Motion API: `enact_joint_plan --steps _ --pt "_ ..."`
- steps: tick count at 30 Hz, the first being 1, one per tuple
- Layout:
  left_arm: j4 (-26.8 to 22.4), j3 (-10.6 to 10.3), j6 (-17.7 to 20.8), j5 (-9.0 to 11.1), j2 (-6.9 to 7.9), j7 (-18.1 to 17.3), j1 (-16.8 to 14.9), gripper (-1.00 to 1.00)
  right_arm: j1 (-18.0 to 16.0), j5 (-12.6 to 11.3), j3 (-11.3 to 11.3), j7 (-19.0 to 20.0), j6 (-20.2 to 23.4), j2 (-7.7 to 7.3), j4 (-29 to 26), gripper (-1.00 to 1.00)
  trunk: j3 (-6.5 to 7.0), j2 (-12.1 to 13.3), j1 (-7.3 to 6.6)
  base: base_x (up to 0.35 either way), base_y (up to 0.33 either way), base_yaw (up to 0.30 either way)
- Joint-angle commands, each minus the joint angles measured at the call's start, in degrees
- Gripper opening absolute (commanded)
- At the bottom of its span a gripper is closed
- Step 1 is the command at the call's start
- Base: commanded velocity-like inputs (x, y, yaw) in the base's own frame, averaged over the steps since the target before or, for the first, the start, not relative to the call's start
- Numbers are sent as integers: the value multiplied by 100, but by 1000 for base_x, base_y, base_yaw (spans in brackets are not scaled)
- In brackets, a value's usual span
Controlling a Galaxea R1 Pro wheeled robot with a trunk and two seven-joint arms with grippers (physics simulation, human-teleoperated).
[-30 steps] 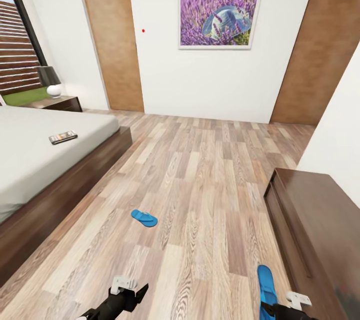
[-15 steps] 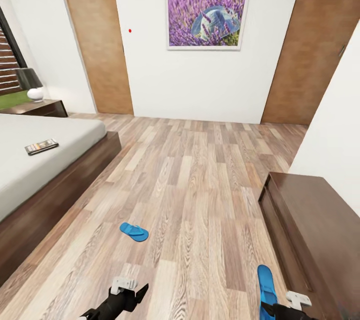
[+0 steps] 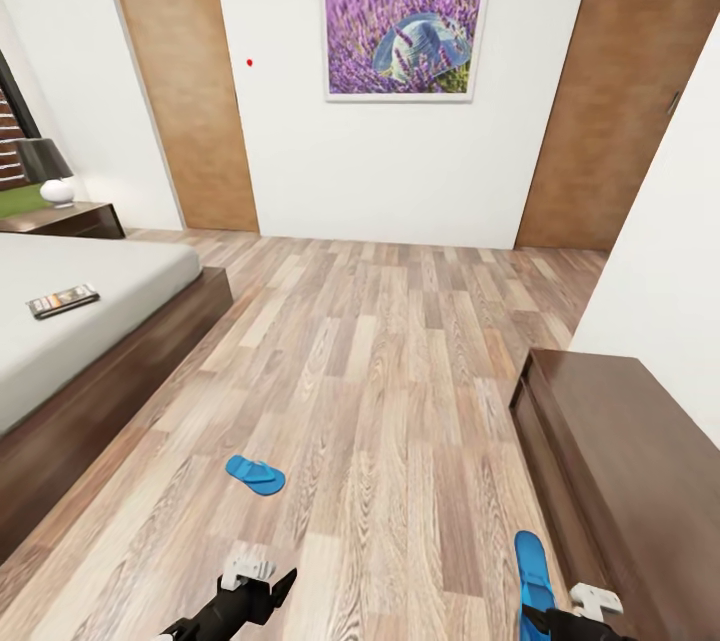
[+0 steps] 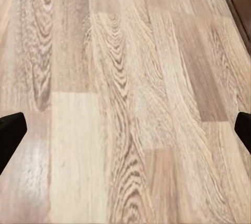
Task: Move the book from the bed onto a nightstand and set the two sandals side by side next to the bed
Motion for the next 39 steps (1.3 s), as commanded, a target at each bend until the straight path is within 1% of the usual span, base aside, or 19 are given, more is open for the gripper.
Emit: enact_joint_plan --steps 1,9,15,25,39 --pt "2 10 7 44 -3 -36 -3 100 -3 -27 -11 25 12 0 2 -100 -5 -2 1 213 -185 0" --pt "3 10 7 44 1 -36 -3 100 -3 -27 -11 25 12 3 2 -100 -5 -2 1 205 -161 0" --pt "4 10 7 44 1 -36 -3 100 -3 -27 -11 25 12 2 2 -100 -5 -2 1 78 -21 0" --pt "3 11 15 44 1 -36 -3 100 -3 -27 -11 25 12 0 2 -100 -5 -2 1 269 -1 0" --pt "4 10 15 44 4 -36 -3 100 -3 -27 -11 25 12 0 2 -100 -5 -2 1 24 0 -111"
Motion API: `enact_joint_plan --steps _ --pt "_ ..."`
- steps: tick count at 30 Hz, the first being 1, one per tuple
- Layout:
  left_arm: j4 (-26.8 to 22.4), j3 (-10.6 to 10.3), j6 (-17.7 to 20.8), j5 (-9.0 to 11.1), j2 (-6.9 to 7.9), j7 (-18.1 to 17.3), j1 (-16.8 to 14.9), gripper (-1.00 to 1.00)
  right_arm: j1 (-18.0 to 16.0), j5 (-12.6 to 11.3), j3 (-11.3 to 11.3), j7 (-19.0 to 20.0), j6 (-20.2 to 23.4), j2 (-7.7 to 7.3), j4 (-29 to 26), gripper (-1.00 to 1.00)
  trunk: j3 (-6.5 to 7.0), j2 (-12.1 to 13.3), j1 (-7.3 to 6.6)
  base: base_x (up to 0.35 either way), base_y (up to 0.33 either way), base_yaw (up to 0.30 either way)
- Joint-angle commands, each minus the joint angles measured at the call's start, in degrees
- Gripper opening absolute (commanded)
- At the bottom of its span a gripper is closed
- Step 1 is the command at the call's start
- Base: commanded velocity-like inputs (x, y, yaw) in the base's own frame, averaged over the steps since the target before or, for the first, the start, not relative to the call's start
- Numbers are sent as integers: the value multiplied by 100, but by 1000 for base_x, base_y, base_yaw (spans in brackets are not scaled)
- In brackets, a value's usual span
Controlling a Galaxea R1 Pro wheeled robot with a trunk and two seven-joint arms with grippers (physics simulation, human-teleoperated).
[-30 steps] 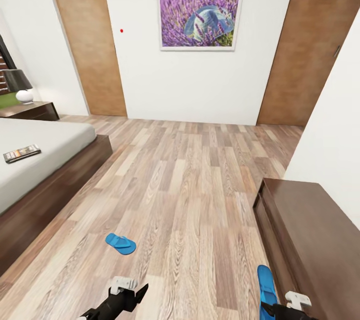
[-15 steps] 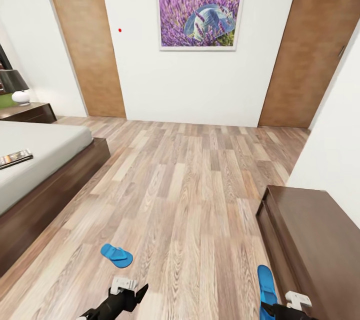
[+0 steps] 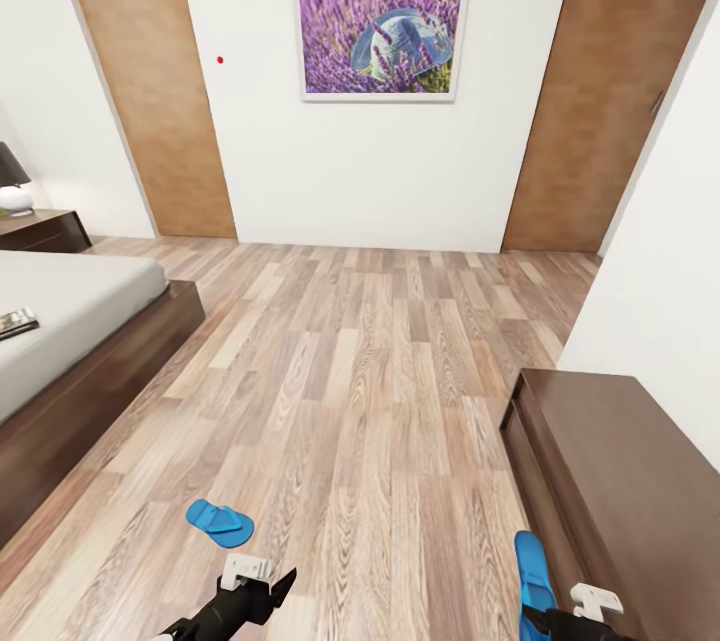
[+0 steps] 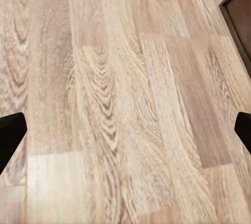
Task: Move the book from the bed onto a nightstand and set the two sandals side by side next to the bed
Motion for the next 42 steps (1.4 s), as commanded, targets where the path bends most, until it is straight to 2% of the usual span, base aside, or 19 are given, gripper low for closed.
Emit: enact_joint_plan --steps 1,7,31,42 --pt "5 8 4 47 2 -35 -3 100 -3 -26 -10 25 12 -1 2 -100 -5 -2 -1 0 0 -16" --pt "5 8 2 47 1 -35 -3 100 -3 -26 -10 25 12 0 2 -100 -5 -2 -1 157 0 -5" --pt "5 8 6 47 1 -35 -3 100 -3 -26 -10 18 12 0 2 -100 -5 -2 -1 305 -24 0" --pt "5 15 6 47 5 -35 -3 100 -3 -26 -10 17 12 1 2 -100 -5 -2 -1 67 -27 0"
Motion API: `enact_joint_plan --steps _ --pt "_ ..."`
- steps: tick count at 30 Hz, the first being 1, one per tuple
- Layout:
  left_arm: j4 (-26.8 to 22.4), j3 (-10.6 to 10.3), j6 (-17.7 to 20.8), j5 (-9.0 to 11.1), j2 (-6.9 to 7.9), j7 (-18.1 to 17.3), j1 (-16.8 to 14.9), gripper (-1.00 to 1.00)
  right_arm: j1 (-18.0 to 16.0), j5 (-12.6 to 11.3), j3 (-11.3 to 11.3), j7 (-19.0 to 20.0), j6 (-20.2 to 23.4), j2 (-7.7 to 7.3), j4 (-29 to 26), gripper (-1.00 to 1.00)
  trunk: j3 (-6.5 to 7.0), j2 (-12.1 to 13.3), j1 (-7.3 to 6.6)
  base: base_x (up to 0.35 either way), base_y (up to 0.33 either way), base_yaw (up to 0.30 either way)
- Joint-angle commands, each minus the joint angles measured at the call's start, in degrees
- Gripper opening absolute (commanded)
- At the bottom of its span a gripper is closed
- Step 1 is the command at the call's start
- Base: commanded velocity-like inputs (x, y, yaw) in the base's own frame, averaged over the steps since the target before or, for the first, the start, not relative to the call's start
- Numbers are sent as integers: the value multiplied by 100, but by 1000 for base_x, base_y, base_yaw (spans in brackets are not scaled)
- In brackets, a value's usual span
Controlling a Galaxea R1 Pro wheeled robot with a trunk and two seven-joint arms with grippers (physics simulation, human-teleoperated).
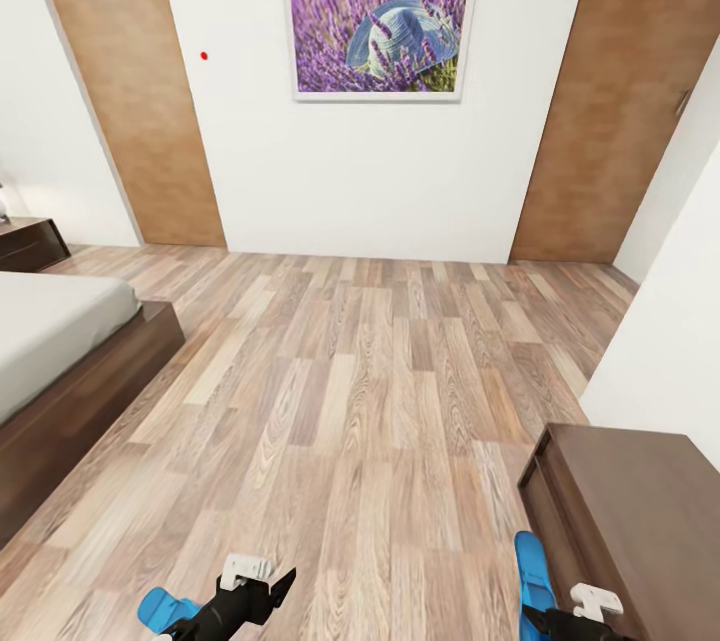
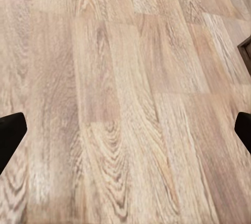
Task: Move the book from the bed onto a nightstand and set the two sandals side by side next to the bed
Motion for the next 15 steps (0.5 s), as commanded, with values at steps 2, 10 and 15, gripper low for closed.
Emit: enact_joint_plan --steps 2,10,15 --pt "5 9 6 48 0 -36 -3 100 -3 -26 -10 25 13 -2 2 -100 -5 -2 0 120 -97 0" --pt "4 10 6 52 0 -36 -3 100 -3 -26 -10 27 12 1 2 -100 -5 -2 0 140 -106 0" --pt "5 10 6 53 0 -36 -3 100 -3 -26 -10 26 12 1 2 -100 -5 -2 0 149 -27 0"
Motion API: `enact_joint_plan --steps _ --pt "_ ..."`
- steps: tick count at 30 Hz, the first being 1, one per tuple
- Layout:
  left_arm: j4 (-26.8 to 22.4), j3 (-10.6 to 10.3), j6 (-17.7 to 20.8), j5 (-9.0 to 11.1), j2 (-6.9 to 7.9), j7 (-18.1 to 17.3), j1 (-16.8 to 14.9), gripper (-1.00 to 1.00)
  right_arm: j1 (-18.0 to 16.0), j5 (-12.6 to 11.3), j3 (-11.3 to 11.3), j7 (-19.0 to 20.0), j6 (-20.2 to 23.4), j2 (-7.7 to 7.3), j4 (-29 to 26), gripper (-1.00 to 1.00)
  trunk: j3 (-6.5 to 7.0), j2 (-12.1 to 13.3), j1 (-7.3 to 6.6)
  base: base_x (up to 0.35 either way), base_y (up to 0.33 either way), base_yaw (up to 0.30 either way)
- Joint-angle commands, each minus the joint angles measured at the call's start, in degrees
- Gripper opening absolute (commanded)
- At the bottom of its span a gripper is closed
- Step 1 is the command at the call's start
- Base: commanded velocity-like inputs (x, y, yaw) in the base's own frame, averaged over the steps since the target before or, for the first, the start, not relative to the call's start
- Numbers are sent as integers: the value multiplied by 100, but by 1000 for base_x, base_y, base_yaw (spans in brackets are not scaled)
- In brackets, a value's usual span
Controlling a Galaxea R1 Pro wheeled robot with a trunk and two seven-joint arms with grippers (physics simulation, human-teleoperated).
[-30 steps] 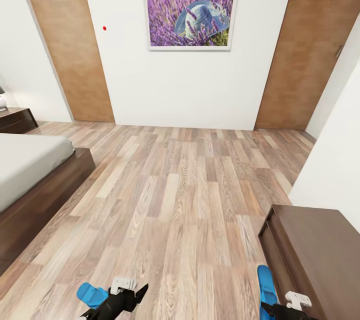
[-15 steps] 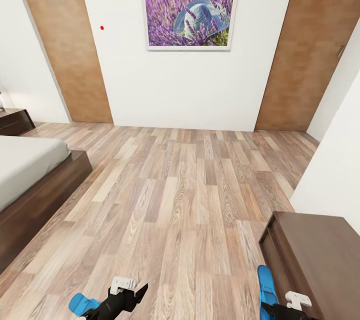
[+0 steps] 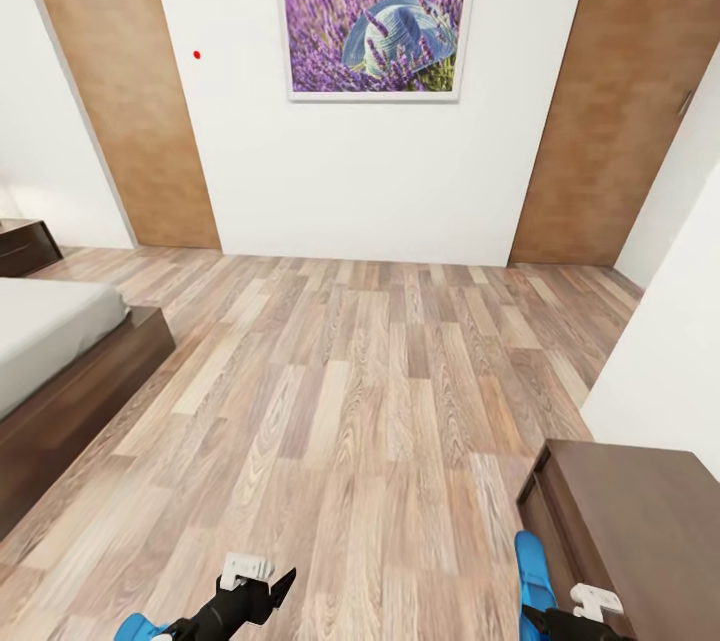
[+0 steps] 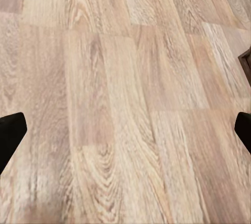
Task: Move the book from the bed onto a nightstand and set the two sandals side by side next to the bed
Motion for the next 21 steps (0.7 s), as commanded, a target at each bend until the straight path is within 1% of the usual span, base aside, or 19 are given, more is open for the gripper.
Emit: enact_joint_plan --steps 1,21 --pt "5 8 5 47 0 -35 -3 100 -3 -27 -10 25 12 0 2 -100 -5 -2 1 168 -4 0" --pt "5 8 5 47 0 -35 -3 100 -3 -27 -10 25 12 -1 2 -100 -5 -2 1 186 0 0"
